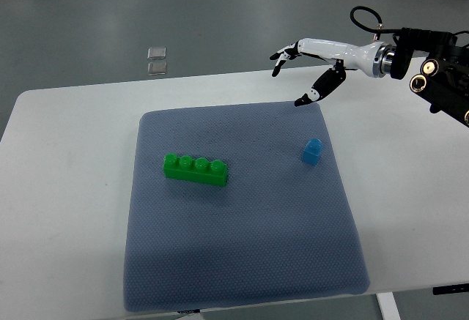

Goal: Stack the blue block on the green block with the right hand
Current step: 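Reach the right hand forward over the small blue block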

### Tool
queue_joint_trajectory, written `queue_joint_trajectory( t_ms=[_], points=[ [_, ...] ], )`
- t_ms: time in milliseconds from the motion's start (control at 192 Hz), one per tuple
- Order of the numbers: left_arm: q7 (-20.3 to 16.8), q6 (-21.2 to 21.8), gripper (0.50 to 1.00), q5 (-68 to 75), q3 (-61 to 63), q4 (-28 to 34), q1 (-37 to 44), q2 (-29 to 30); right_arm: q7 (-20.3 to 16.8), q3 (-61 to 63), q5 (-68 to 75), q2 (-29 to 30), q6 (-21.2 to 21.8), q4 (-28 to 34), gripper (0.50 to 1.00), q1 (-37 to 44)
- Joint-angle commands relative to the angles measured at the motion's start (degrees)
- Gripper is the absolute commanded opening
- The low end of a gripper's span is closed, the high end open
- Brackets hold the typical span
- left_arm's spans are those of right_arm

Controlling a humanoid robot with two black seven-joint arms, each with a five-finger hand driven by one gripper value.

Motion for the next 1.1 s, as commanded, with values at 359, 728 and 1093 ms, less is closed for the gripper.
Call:
queue_joint_trajectory(
  t_ms=[359,728,1093],
  points=[
    [0.00,0.00,1.000,0.02,0.00,0.00,0.02,0.00,5.09,-5.82,-15.39,-2.14,-0.09,1.45,0.919,1.32],
    [0.00,0.00,1.000,0.02,0.00,0.00,0.02,0.00,5.18,-11.27,-16.71,-2.75,-4.75,2.15,0.917,0.62],
    [0.00,0.00,1.000,0.02,0.00,0.00,0.02,0.00,4.83,-14.35,-17.68,-2.23,-9.05,2.06,0.917,-0.70]
  ],
)
